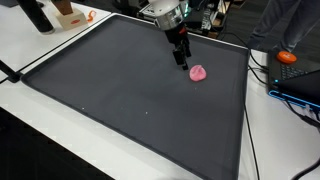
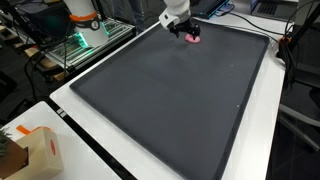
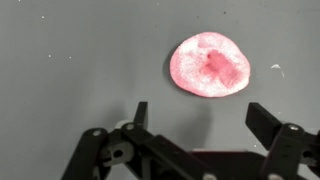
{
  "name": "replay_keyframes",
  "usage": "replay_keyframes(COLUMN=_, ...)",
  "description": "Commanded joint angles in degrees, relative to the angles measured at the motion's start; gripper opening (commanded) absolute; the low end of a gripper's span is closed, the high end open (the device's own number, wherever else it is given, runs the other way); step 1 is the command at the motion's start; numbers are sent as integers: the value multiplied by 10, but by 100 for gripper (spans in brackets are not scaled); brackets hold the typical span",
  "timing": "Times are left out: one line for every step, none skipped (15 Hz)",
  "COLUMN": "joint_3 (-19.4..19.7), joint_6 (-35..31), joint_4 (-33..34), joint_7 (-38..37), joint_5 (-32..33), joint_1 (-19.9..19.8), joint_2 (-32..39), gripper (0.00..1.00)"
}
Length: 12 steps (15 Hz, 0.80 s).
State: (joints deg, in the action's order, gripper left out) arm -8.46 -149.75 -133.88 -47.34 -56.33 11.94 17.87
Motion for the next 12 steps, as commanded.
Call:
replay_keyframes(joint_3=-12, joint_6=-20, joint_4=-34, joint_7=48, joint_5=-76, joint_1=-9, joint_2=-21, gripper=100)
replay_keyframes(joint_3=-12, joint_6=-20, joint_4=-36, joint_7=66, joint_5=-98, joint_1=-10, joint_2=-22, gripper=100)
replay_keyframes(joint_3=-12, joint_6=-22, joint_4=-39, joint_7=84, joint_5=-120, joint_1=-10, joint_2=-21, gripper=100)
replay_keyframes(joint_3=-11, joint_6=-22, joint_4=-41, joint_7=102, joint_5=-141, joint_1=-10, joint_2=-21, gripper=100)
replay_keyframes(joint_3=-9, joint_6=-22, joint_4=-43, joint_7=120, joint_5=-160, joint_1=-10, joint_2=-20, gripper=100)
replay_keyframes(joint_3=-8, joint_6=-21, joint_4=-45, joint_7=137, joint_5=-178, joint_1=-9, joint_2=-19, gripper=100)
replay_keyframes(joint_3=-7, joint_6=-19, joint_4=-47, joint_7=154, joint_5=-196, joint_1=-9, joint_2=-18, gripper=100)
replay_keyframes(joint_3=-6, joint_6=-15, joint_4=-48, joint_7=173, joint_5=-218, joint_1=-11, joint_2=-16, gripper=100)
replay_keyframes(joint_3=-5, joint_6=-12, joint_4=-50, joint_7=187, joint_5=-235, joint_1=-11, joint_2=-14, gripper=100)
replay_keyframes(joint_3=-3, joint_6=-11, joint_4=-51, joint_7=199, joint_5=-249, joint_1=-10, joint_2=-12, gripper=100)
replay_keyframes(joint_3=-2, joint_6=-8, joint_4=-53, joint_7=210, joint_5=-263, joint_1=-9, joint_2=-11, gripper=100)
replay_keyframes(joint_3=-1, joint_6=-8, joint_4=-55, joint_7=219, joint_5=-274, joint_1=-9, joint_2=-10, gripper=100)
